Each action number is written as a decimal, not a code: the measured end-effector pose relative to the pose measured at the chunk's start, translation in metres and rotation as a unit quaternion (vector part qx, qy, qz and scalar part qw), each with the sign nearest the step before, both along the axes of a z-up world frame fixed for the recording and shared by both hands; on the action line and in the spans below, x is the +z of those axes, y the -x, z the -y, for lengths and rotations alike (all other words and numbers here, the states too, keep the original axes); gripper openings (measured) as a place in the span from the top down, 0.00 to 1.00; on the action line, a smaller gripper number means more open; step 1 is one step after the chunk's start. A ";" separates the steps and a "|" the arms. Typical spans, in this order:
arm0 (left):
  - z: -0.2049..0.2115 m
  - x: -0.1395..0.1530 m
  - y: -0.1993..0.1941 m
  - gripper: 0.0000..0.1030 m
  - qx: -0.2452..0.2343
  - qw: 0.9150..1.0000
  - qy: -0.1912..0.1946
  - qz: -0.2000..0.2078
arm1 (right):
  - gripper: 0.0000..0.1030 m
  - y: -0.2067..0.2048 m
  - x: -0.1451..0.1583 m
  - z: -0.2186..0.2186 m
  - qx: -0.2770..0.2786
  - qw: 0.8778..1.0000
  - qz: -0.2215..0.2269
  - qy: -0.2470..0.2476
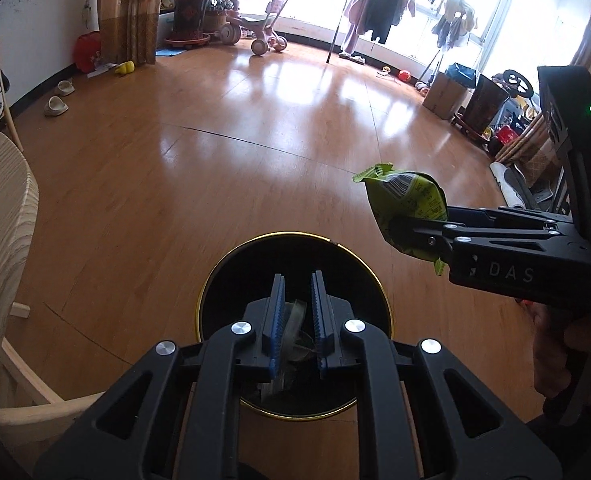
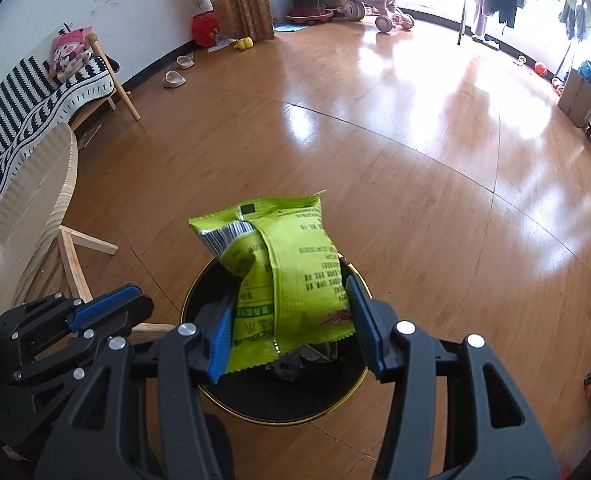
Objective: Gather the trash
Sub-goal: 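Carry both items over the black bin and open both tools to drop them, then grasp the red cigarette box with the left tool while the right tool grasps crumpled foil paper, then carry the red box and crumpled paper over the black bin, then open both tools over the black bin to drop the box and paper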
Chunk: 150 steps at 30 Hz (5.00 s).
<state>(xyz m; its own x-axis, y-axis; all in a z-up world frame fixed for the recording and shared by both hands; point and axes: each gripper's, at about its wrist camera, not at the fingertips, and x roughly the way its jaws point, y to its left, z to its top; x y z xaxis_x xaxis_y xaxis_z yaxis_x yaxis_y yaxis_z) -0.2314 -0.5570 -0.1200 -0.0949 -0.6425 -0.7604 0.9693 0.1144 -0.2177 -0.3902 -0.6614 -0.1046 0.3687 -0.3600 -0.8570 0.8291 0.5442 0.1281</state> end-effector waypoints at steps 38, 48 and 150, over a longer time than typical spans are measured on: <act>-0.445 0.120 -0.283 0.11 0.497 0.862 0.003 0.100 | 0.23 -0.348 0.106 -0.301 0.347 0.935 0.078 -0.003; -0.555 0.096 -0.336 0.10 0.547 0.829 -0.043 0.104 | 0.22 -0.431 0.085 -0.398 0.413 0.909 0.048 0.016; -0.015 0.010 -0.014 0.28 0.063 0.997 -0.021 0.045 | 0.47 -0.007 0.020 0.000 0.018 1.000 0.002 -0.008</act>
